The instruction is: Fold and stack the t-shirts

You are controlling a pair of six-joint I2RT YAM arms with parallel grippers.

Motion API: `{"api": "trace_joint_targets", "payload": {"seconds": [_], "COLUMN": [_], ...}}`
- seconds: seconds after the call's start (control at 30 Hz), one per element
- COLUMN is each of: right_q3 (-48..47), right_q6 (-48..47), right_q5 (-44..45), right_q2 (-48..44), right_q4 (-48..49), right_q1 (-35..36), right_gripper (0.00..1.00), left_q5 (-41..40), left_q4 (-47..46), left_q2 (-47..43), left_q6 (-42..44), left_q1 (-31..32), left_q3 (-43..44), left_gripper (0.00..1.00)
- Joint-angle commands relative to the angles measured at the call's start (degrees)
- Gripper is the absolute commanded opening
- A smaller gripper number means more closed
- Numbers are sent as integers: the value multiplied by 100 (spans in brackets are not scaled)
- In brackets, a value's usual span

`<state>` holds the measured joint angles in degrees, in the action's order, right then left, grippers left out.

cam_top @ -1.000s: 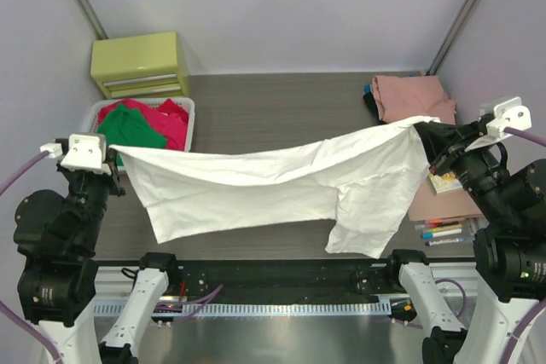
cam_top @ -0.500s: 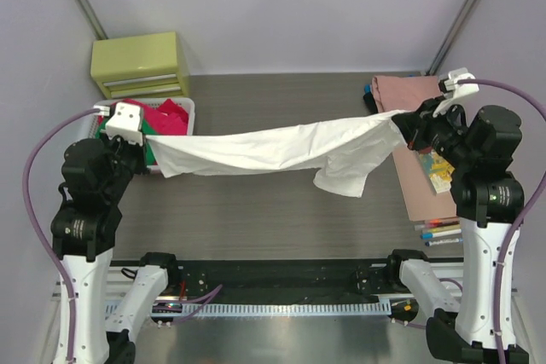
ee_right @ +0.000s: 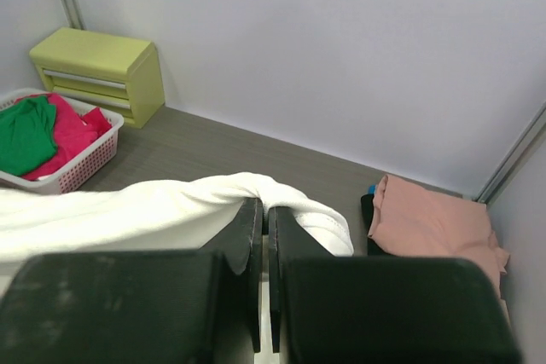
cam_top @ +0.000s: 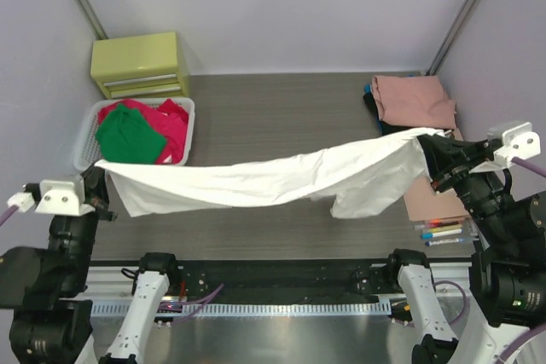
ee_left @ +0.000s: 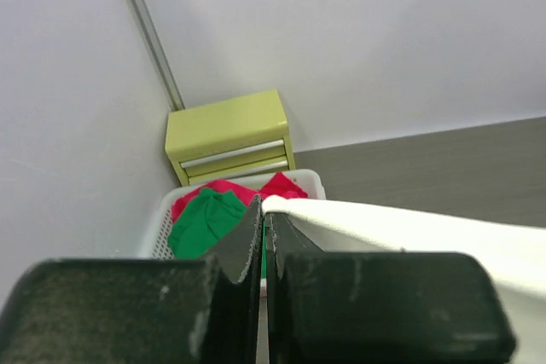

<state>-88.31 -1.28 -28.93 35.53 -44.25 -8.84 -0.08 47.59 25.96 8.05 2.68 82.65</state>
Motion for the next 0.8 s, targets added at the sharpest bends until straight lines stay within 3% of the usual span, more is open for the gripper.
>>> {"api": "trace_joint_targets", "payload": {"seconds": [0.0,0.13,0.4,0.63,0.77], "right_q3": [-80,-116,770,1711,1590], "right_q6": [250,155,31,119,119], "right_q5": [193,616,424,459,642], "right_q2": [279,849,2527,4803,6872], "right_q4": [153,303,1197,2664,3414], "right_q1": [-74,-74,-74,66,233], "right_gripper": [1,1,1,1,1], "left_q5": [-186,-283,859,1159,932], "left_q4": [-49,144,-268,-873,-1700], "left_q2": [102,970,3396,5989,7148], "left_q6": [-32,-93,407,232,65], "left_q1": [-100,-92,-92,-83,-22], "left_q3": [225,85,-1039,-1058,-1128], "left_gripper": [0,0,0,0,0]}}
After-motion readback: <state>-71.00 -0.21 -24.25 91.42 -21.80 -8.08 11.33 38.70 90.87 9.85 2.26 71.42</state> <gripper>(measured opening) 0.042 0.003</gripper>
